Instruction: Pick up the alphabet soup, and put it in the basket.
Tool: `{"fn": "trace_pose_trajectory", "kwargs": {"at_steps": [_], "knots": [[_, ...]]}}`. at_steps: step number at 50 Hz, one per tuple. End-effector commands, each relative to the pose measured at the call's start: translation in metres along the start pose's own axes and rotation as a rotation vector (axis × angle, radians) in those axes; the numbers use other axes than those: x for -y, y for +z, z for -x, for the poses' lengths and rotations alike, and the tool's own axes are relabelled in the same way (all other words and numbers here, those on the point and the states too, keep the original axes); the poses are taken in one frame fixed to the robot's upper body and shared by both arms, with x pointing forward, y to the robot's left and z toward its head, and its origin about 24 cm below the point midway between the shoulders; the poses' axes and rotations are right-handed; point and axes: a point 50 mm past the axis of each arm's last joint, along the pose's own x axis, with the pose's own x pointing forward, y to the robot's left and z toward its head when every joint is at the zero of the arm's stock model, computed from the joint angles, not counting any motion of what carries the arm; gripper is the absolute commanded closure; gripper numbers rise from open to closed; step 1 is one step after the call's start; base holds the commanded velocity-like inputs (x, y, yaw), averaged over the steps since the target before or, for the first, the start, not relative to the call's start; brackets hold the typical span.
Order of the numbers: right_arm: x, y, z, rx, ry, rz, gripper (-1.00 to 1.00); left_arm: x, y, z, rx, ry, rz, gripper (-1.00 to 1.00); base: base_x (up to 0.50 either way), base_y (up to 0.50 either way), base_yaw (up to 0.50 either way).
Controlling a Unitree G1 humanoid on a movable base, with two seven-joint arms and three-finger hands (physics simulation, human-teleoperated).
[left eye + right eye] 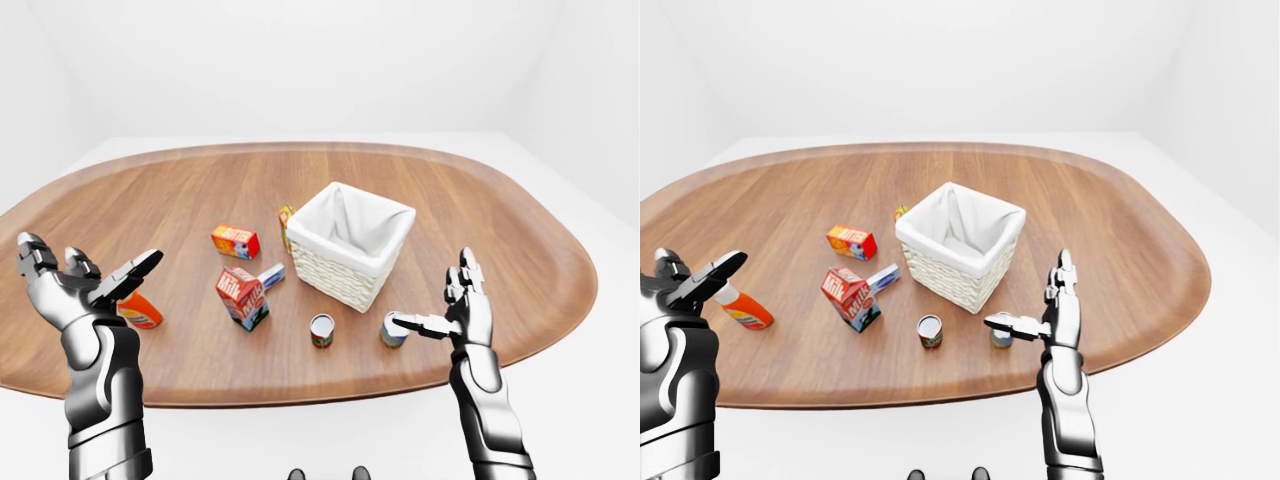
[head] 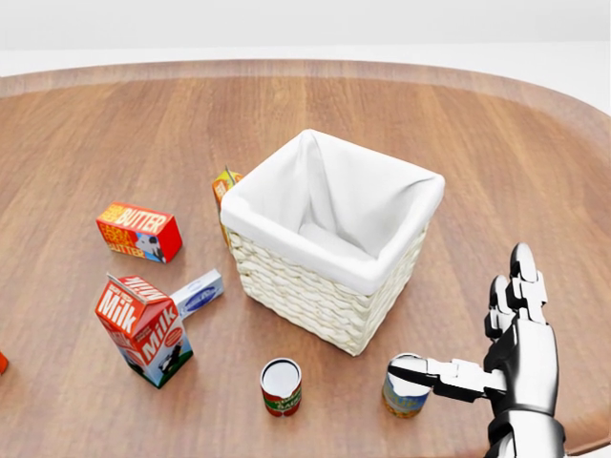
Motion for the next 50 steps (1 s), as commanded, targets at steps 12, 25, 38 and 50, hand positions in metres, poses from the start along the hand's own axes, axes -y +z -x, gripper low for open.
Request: {"fn": "trace_pose_trajectory", "kwargs": {"at_steps": [12,25,38,50], "knots": [[0.008,-0.001,0.001,-0.009,-0.051,0.003,-1.00,0.000,0.001,0.001,0.001,-0.005,0.000,-1.00,0.18,0.00,0.00],[0.011,0.000,0.002,-0.007,-0.076,0.027,-1.00,0.000,-0.001,0.000,-0.002,-0.007,-0.003,-1.00,0.15,0.00,0.00],[0.018,-0.001,0.004,-0.010,-0.114,0.002,-1.00,0.000,-0.001,0.000,-0.004,-0.002,-0.004,-1.00,0.10,0.00,0.00],[0.019,-0.001,0.005,-0.014,-0.118,-0.013,-1.00,0.000,-0.001,0.000,-0.002,-0.004,-0.004,-1.00,0.06,0.00,0.00]]}}
